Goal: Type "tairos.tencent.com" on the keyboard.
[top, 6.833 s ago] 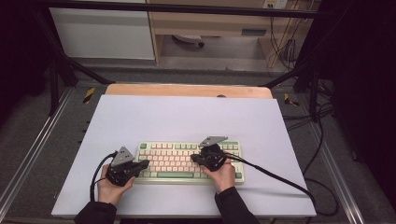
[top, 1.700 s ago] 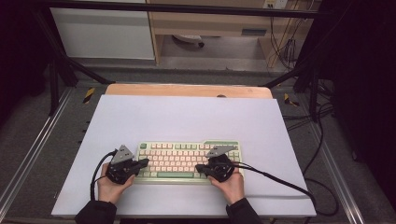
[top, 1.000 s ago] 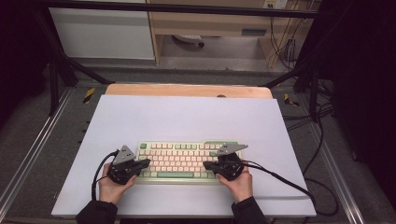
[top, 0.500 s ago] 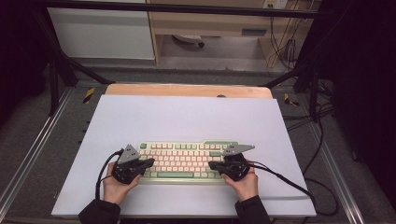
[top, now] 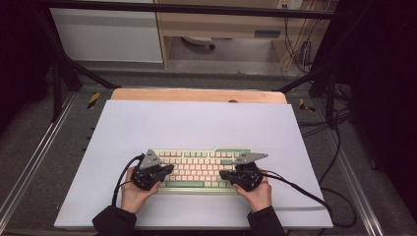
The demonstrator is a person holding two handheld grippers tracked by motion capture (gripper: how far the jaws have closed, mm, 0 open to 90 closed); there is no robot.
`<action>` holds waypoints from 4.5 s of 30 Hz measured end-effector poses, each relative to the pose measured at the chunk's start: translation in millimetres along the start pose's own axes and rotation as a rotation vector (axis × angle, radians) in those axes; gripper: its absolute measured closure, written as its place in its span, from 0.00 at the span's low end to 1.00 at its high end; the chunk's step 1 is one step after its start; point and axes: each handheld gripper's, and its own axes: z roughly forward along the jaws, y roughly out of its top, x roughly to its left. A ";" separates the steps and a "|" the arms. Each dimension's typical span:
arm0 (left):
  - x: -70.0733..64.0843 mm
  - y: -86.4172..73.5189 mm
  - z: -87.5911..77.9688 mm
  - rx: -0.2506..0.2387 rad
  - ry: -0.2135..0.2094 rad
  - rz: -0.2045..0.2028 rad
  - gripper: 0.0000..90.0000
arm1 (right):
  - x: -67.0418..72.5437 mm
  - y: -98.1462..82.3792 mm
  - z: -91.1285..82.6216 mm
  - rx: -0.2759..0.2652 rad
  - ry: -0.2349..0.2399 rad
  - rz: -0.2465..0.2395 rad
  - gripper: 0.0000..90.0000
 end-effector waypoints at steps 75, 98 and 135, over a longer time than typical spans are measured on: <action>8.3 2.6 3.3 -0.004 0.036 -0.003 1.00 | -0.1 -0.6 0.2 -0.001 0.001 -0.007 1.00; 18.8 -4.5 11.9 0.028 0.068 -0.024 1.00 | -0.2 -0.9 1.2 0.003 0.003 -0.008 1.00; 14.3 -8.7 2.3 0.009 0.054 -0.005 1.00 | 1.7 -0.1 -0.6 -0.004 0.013 -0.006 1.00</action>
